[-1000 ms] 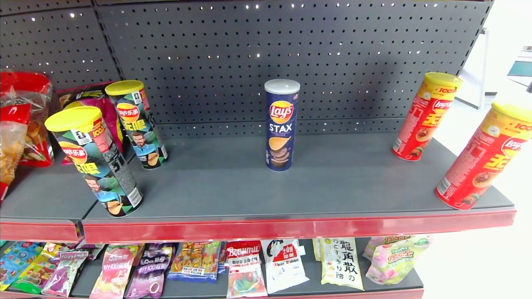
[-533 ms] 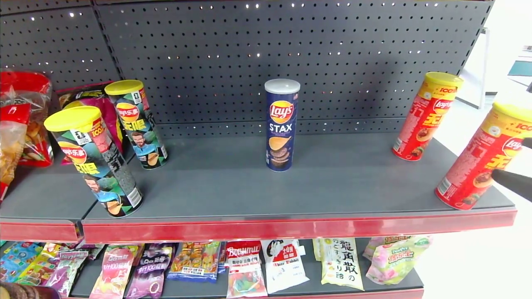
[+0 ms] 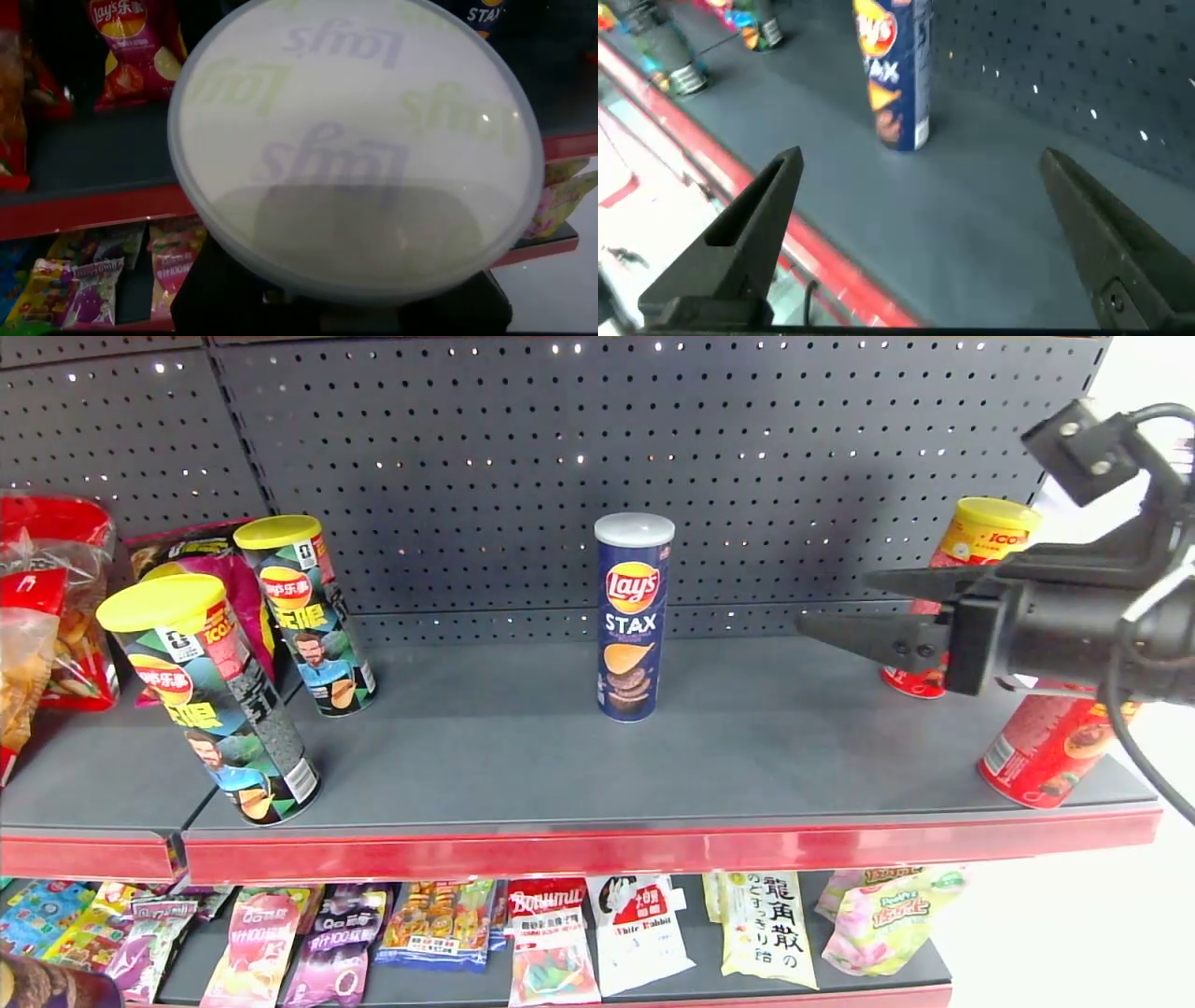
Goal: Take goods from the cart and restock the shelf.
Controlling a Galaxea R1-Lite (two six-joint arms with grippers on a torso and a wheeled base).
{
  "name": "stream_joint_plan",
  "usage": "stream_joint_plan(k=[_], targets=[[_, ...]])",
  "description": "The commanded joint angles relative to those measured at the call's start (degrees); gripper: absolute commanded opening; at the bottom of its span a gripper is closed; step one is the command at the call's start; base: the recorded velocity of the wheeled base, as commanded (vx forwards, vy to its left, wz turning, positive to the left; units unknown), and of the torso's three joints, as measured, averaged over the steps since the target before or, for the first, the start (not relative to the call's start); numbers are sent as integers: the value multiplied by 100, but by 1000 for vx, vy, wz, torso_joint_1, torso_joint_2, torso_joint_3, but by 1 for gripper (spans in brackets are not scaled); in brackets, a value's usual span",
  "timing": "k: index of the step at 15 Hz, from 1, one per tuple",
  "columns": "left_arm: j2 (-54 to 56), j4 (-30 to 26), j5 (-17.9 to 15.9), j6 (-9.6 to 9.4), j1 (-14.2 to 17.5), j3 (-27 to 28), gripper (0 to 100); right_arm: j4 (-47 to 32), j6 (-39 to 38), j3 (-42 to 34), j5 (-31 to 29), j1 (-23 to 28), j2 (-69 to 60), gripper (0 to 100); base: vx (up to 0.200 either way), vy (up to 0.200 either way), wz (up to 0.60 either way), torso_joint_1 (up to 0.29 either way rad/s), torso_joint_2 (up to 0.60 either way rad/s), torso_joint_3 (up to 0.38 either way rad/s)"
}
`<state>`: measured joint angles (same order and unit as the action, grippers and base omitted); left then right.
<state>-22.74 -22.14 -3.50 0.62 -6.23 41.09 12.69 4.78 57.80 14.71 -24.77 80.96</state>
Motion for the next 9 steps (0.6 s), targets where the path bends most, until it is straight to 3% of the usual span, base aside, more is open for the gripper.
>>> stream_joint_plan(k=[1,9], targets=[[-64,-1,16,-1,-1,4,0,638,-30,144,-12,-45,1071,100,0,0,0,0,0,0],[-135,8,121,-18,-1,21,0,700,-109,1313,-100,-573,2108,100,0,0,0,0,0,0]])
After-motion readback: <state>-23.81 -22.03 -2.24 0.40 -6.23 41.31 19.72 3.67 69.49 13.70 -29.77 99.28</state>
